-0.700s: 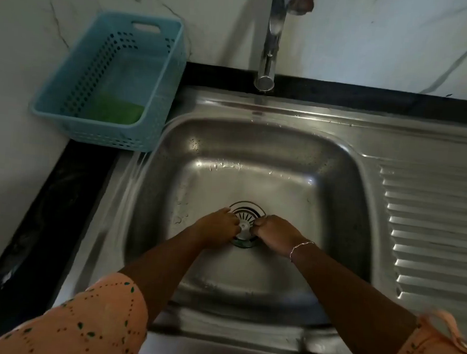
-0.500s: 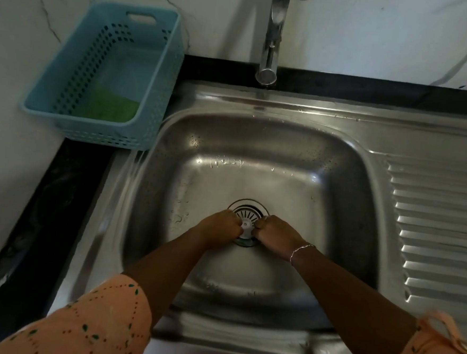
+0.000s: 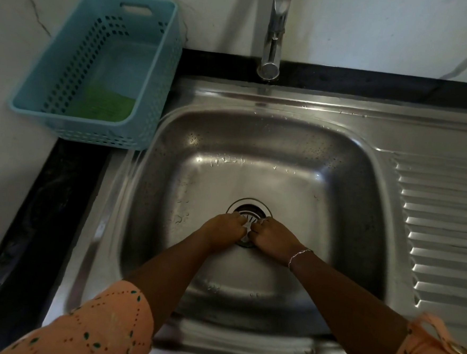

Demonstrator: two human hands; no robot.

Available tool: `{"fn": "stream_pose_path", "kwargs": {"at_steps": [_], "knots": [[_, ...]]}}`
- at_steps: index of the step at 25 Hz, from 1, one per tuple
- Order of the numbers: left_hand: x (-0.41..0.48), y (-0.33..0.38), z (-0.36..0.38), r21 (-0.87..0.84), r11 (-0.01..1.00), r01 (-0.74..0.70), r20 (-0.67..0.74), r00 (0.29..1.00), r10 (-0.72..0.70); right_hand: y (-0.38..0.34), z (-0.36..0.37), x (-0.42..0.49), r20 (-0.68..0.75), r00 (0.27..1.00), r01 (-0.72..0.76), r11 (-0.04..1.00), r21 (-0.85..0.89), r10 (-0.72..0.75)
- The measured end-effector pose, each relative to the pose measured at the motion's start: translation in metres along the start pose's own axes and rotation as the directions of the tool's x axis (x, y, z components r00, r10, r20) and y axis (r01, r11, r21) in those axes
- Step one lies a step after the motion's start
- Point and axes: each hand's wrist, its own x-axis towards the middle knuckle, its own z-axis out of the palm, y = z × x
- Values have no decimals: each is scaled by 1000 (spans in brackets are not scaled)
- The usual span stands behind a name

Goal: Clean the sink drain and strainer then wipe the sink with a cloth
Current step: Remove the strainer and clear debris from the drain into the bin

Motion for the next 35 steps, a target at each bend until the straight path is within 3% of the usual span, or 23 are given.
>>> {"fn": "stream_pose_path", "kwargs": {"at_steps": [3, 6, 11, 16, 19, 26, 30, 35], "knots": [[-4, -6, -4, -34, 998, 47, -61, 997, -49, 2, 1, -3, -100, 995, 8, 999, -32, -11], [-9, -12, -13, -70, 995, 75, -155, 984, -85, 6, -13, -10, -189, 978, -70, 991, 115, 91], [-21, -17, -40, -203, 975, 96, -337, 928, -161, 21, -36, -24, -130, 947, -189, 834, 519, 295], [-35, -10, -59, -270, 959, 83, -398, 898, -190, 27, -48, -34, -162, 917, -208, 782, 588, 365], [-44, -6, -68, -335, 938, 90, -409, 883, -231, 26, -60, -40, -197, 892, -167, 701, 694, 407], [-54, 19, -121, -557, 826, -80, -503, 824, -259, 51, -107, -86, -160, 825, -94, 410, 907, 542], [-41, 50, -155, -681, 701, -210, -527, 806, -270, 76, -137, -133, -163, 790, -74, 356, 931, 591], [-1, 109, -189, -842, 461, -278, -430, 864, -264, 113, -151, -200, -106, 708, -174, 317, 932, 699]]}}
